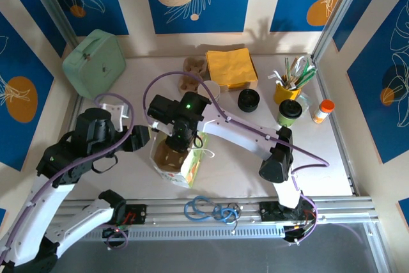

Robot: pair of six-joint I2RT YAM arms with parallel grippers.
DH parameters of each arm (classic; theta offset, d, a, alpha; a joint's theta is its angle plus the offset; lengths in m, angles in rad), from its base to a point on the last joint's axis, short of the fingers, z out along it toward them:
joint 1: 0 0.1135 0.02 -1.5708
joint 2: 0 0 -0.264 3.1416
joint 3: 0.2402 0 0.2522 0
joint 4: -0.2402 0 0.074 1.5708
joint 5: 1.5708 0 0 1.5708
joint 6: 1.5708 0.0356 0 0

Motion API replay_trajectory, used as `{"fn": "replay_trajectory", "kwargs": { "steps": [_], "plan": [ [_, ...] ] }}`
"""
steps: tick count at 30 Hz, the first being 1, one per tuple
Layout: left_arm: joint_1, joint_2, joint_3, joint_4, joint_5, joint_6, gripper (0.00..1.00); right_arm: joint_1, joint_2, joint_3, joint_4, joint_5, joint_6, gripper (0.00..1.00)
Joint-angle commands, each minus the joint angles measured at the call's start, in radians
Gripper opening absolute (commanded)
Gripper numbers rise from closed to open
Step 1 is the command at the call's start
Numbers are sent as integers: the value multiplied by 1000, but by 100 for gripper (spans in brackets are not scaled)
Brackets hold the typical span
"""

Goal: Pack the takeout coffee

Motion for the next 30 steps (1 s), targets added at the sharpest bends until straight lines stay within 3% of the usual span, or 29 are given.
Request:
{"fn": "replay_trajectory", "kwargs": {
  "steps": [1, 8, 12, 21, 30],
  "plan": [
    [-5, -6, -36, 65, 179, 60, 58, -9, -41, -13, 9, -38, -11, 35],
    [-6, 23, -108, 111, 260, 87, 49, -23, -59, -35, 22, -42, -7, 34],
    [-6, 38, -124, 107, 209, 104, 35, -26, -74, -54, 34, -46, -3, 34],
    [-6, 38, -99, 114, 83, 55, 15, -31, -115, -124, 70, -58, 1, 34],
    [-5, 45, -78, 115, 32, -6, 11, -43, -133, -201, 108, -88, 10, 34]
  ]
}}
